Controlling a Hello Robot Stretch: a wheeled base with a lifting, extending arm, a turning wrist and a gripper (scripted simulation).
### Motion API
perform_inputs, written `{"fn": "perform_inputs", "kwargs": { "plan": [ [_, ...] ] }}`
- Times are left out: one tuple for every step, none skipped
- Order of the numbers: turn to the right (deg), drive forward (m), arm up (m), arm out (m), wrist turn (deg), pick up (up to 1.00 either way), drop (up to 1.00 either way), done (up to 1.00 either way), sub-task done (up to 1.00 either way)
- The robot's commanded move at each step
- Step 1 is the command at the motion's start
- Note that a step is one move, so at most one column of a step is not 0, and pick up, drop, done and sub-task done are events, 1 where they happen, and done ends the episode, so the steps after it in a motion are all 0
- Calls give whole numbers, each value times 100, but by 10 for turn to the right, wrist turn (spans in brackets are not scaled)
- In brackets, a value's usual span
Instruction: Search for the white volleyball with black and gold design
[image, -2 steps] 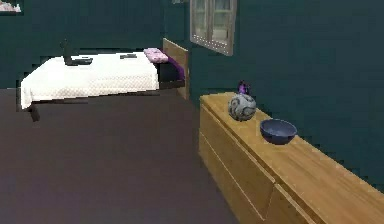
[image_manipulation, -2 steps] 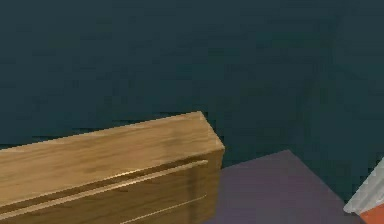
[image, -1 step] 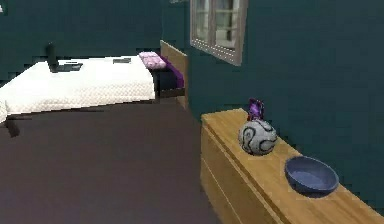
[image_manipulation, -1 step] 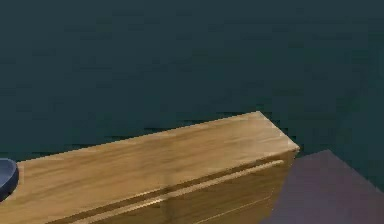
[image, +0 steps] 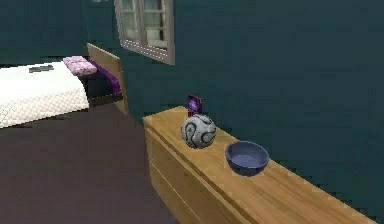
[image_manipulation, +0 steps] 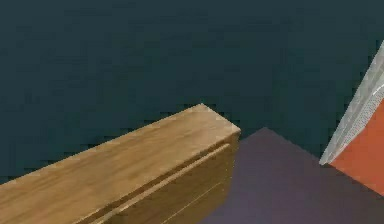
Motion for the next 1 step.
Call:
{"fn": "perform_inputs", "kwargs": {
  "plan": [
    [0, 0, 0, 0, 0, 0, 0, 100, 0]
  ]
}}
